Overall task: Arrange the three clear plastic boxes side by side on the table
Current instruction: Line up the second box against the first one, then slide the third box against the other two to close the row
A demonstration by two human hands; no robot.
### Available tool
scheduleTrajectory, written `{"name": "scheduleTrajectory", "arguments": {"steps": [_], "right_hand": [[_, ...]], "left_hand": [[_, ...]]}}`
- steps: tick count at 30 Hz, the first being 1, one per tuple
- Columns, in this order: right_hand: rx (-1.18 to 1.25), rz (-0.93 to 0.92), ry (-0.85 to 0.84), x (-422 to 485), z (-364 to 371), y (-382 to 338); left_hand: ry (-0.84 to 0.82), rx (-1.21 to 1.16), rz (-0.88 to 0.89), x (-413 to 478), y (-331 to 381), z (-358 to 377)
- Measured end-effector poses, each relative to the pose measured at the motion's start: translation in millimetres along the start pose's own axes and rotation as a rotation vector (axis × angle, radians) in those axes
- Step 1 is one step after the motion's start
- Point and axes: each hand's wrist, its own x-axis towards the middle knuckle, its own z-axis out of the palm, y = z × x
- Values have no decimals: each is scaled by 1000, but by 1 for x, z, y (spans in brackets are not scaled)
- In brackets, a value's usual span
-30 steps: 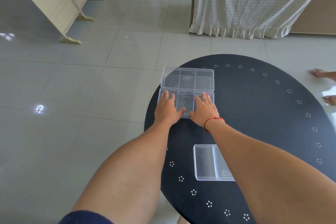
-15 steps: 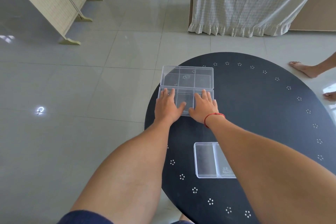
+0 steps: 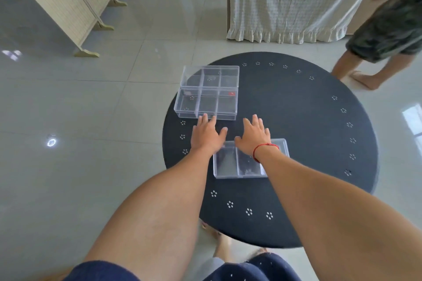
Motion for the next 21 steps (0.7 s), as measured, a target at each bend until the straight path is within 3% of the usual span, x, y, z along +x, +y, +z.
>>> {"name": "scheduleTrajectory", "arguments": {"steps": [11,21], "right_hand": [[9,-25,-43,-55,15,78],[-10,-88,-76,-56,30,47]], "left_hand": [[-35,-1,-21,-77,33,59],[-44,25,-98,-85,2,48]]}}
